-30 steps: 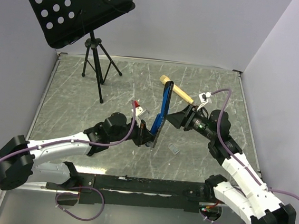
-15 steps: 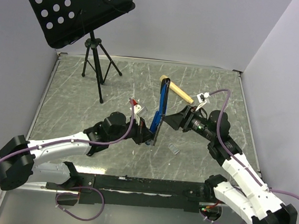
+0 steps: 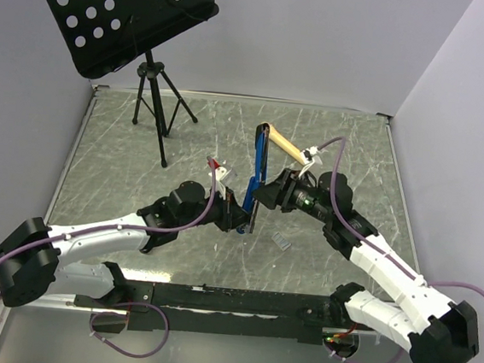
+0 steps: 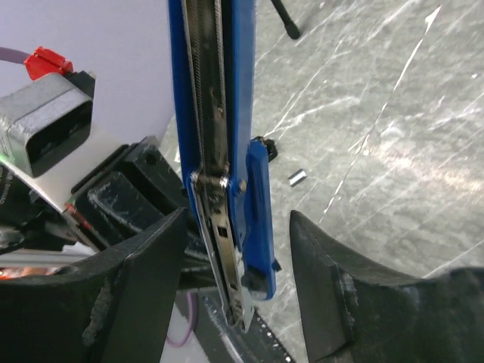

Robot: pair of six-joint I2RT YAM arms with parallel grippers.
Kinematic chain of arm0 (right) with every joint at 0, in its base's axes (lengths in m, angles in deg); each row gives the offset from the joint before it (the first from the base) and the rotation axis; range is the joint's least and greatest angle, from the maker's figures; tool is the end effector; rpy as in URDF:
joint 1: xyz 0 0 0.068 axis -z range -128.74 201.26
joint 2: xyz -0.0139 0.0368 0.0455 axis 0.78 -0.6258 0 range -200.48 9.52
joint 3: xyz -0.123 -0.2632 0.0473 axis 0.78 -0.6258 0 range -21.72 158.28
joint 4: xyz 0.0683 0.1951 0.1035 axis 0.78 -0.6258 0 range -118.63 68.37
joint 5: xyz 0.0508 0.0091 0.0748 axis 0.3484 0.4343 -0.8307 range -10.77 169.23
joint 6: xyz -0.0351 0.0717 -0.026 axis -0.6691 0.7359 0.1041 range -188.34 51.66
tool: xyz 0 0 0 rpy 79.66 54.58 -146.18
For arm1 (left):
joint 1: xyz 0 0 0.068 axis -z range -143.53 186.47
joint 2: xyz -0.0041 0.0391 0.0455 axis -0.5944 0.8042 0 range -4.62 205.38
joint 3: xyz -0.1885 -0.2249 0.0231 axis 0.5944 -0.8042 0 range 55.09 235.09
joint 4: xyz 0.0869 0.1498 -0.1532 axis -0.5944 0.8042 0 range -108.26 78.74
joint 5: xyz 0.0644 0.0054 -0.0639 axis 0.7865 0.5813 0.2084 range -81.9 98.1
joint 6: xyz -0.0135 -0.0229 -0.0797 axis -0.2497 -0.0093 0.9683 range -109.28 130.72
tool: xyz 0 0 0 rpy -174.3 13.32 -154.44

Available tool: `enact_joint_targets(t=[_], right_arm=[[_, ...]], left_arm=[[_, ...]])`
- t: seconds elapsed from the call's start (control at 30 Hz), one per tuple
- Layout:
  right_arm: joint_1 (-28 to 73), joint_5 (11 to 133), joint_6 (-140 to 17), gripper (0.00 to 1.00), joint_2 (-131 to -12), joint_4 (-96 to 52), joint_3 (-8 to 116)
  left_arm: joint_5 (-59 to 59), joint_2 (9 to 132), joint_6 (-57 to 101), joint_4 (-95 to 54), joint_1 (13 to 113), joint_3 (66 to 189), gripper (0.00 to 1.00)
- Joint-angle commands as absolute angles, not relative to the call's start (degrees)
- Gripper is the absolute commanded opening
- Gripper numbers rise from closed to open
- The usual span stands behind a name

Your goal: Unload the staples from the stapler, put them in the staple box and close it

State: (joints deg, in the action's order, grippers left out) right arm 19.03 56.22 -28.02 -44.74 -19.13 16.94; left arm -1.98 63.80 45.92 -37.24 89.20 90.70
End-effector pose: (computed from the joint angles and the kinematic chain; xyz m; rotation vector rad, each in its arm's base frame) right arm 0.1635 0.1371 0.3143 -0.1760 1.9598 1.2312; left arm 0.1519 -0.2211 0.2799 0.4390 1.9447 -1.2082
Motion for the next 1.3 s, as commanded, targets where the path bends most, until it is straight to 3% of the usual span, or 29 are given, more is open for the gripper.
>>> enact_joint_targets(t=[0.0,0.1,0.13,0.27,0.33,0.4,0.43,0.53,0.57,0.83,0.97,1.03,1.27], right_arm=[[17.42,61.9,-29.14,0.58,-45.5,-17.5,20.65],[17.07,63.93,-28.79,0.47,-45.85,-16.36,20.21],[17.16,64.02,-28.96,0.36,-46.29,-15.75,20.21],[17.07,64.46,-30.11,0.17,-48.14,-17.23,21.0],[16.98,64.81,-29.93,0.08,-48.31,-16.8,20.47],[16.98,66.21,-29.58,0.02,-48.14,-17.23,20.29],[16.98,66.74,-29.49,0.0,-48.05,-17.5,20.29],[17.25,69.99,-29.23,0.0,-47.44,-19.77,21.08],[17.77,70.43,-29.66,0.0,-47.43,-20.57,21.52],[23.39,72.46,-32.91,0.0,-50.07,-31.01,26.09],[28.31,73.16,-36.51,0.0,-50.07,-34.98,26.97],[31.46,74.99,-38.88,0.0,-50.42,-37.44,28.02],[40.35,89.03,-46.45,0.0,-55.16,-50.1,33.12]], left_arm=[[-1.13,63.31,46.05,-43.31,89.03,93.32,0.01],[-0.6,63.31,46.84,-43.57,89.03,92.79,0.01],[-0.86,63.4,47.1,-44.1,89.03,92.7,0.01],[-1.65,64.19,47.89,-43.4,88.94,93.84,0.04],[-1.56,64.46,47.81,-42.53,89.03,94.37,0.15],[-1.04,64.55,47.72,-41.65,88.94,95.16,0.37],[-0.86,64.55,47.63,-41.29,89.03,95.25,0.41],[-0.68,64.19,46.84,-40.67,88.94,95.34,0.58],[-0.86,64.02,46.49,-41.2,89.03,94.99,0.72],[-2.97,64.28,44.65,-39.8,88.85,95.43,0.79],[-3.49,62.79,42.8,-38.21,88.94,95.52,0.94],[-3.59,61.47,41.75,-37.69,88.85,95.17,0.95],[7.38,57.61,42.88,-26.03,88.24,98.24,0.99]])
